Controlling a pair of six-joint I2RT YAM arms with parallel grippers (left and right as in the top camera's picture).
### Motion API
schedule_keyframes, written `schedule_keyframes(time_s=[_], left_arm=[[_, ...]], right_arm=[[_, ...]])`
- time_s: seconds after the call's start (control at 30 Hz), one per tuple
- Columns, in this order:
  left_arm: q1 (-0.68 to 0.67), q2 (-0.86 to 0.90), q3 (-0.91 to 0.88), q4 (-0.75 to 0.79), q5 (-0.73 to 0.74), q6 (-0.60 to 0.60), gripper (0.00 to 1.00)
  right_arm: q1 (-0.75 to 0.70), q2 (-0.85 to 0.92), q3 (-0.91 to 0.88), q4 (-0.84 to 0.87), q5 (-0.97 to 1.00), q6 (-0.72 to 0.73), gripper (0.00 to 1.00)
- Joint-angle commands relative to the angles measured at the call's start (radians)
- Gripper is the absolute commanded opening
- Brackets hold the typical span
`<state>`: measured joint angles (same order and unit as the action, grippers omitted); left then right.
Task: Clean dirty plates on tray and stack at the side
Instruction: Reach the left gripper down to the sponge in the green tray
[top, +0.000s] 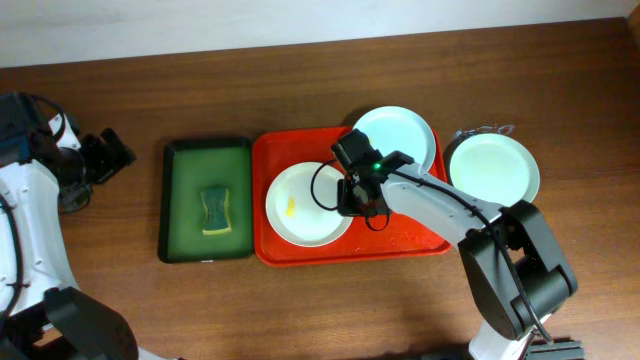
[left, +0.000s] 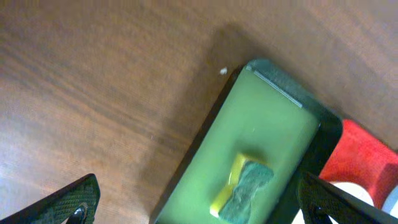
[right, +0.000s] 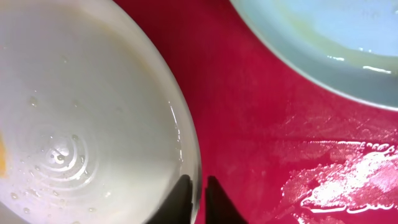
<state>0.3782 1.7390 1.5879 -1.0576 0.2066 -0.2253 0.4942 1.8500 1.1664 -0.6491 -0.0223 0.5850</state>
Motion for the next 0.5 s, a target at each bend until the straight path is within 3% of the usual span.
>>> schedule_keyframes(time_s=[0.0,0.1,0.2,0.3,0.47], left_arm=[[0.002,-0.017,0.013,-0.039,0.032,0.002,0.99],[-0.009,-0.017,-0.004,-0.103,0.094,0.016,0.99],[-0.083,-0.017,-0.064,-0.117,0.154,0.183,0.96],[-0.176,-0.017,-0.13,-0.093,0.126,0.197,0.99],[-0.314,-0.017,-0.174,-0.064,0.049,0.196,1.0]], right_arm=[[0.01,0.011,-0.007,0.0,0.02,-0.006,0.18],[0.01,0.011,-0.007,0.007,0.02,-0.006,0.23],[0.01,0.011,-0.007,0.011,0.02,-0.006,0.24],[0.01,0.011,-0.007,0.005,0.019,-0.006,0.36],[0.01,0.011,-0.022,0.007,0.019,-0.005,0.4]])
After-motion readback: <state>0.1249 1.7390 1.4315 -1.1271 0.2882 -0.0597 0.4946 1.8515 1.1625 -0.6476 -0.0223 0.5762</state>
